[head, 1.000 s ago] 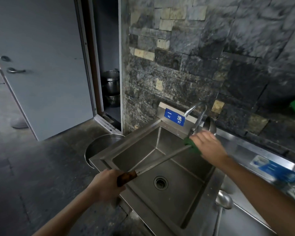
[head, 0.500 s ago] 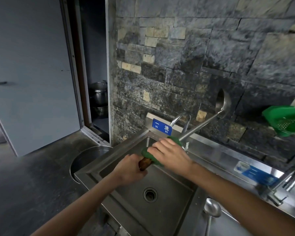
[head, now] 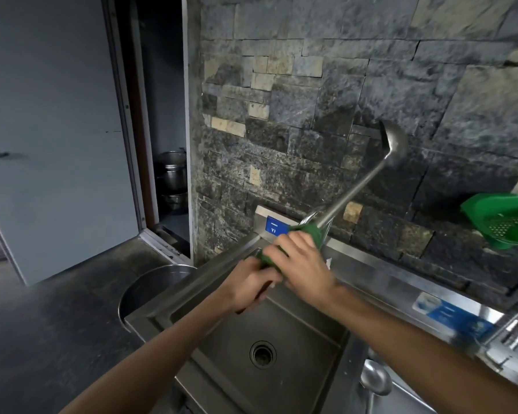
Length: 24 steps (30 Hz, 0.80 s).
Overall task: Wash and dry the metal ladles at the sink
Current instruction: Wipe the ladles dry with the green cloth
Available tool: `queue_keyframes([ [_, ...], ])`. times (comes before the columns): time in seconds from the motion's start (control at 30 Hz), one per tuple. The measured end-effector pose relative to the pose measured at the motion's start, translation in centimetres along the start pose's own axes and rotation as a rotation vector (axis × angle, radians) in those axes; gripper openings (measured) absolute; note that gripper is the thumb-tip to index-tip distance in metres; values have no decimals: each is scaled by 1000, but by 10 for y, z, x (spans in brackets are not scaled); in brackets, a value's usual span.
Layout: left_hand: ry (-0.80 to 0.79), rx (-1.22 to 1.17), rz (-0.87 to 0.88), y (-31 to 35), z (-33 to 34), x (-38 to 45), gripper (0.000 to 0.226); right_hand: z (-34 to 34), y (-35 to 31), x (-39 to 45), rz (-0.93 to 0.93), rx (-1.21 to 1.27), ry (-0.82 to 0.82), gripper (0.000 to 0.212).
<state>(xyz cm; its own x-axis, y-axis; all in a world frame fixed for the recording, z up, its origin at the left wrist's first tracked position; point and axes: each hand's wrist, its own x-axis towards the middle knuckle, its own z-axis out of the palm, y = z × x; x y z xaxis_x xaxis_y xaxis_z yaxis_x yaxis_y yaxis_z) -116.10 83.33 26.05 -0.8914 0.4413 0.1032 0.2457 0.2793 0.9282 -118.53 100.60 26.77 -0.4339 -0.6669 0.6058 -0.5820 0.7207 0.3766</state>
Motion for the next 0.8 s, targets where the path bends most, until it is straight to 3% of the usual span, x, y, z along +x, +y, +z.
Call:
queue_keyframes([
  [0.1, -78, -437, -133, -7, 0, 11, 79, -5, 16, 3, -53, -16, -32, 22],
  [0.17, -107, -436, -233, -8, -10, 35, 100, -10, 26, 2, -72, -38, -64, 23],
  [0.27, 76, -223, -246, 30, -26, 76, 77, -13, 30, 0, -148, -36, -97, 28],
  [0.3, 67, -199, -233, 48, -29, 88, 70, -13, 30, -1, -172, -35, -88, 28],
  [0.4, -154, -186, -218, 93, -19, 119, 53, -13, 25, 0, -213, -28, -104, 23],
  [0.5, -124, -355, -186, 98, 0, 139, 24, -13, 14, -2, -245, -1, -138, 17],
  [0.67, 91, -393, -125, 96, 13, 162, 33, -18, 5, -10, -182, 5, -142, 16],
  [0.8, 144, -450, -77, 109, 3, 167, 36, -15, -10, -29, -290, 21, -211, 17],
])
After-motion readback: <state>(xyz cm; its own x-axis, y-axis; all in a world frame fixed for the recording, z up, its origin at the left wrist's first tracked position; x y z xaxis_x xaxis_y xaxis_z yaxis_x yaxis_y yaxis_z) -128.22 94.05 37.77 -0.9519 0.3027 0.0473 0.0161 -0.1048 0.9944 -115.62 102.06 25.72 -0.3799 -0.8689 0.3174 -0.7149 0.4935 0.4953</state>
